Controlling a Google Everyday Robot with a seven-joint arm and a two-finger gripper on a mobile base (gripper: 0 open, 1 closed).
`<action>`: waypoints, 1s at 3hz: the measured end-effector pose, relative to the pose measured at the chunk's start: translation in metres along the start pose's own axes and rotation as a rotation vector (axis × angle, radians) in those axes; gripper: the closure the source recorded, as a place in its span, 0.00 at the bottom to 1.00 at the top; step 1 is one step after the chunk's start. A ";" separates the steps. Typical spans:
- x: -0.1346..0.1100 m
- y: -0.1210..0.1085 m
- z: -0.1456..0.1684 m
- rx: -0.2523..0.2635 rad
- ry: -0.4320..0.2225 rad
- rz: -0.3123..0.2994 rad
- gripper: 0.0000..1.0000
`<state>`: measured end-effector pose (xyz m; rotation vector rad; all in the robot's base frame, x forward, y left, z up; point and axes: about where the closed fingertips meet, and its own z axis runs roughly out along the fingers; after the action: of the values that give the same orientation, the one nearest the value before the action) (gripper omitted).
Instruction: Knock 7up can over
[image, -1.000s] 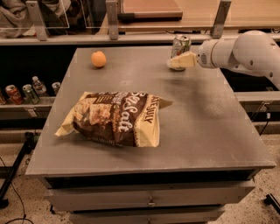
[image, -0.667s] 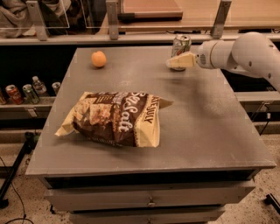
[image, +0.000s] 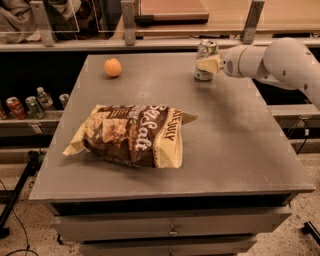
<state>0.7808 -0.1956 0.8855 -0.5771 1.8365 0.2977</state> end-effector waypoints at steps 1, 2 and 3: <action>-0.006 0.002 0.006 -0.015 -0.023 -0.002 0.65; -0.007 0.001 0.002 -0.021 -0.027 -0.019 0.88; -0.013 -0.004 -0.015 -0.005 -0.027 -0.065 1.00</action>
Offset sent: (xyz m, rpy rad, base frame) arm -0.0017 -0.0064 0.0122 -0.0109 -0.0439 0.0351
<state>0.7743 -0.2030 0.9030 -0.6314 1.7878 0.2652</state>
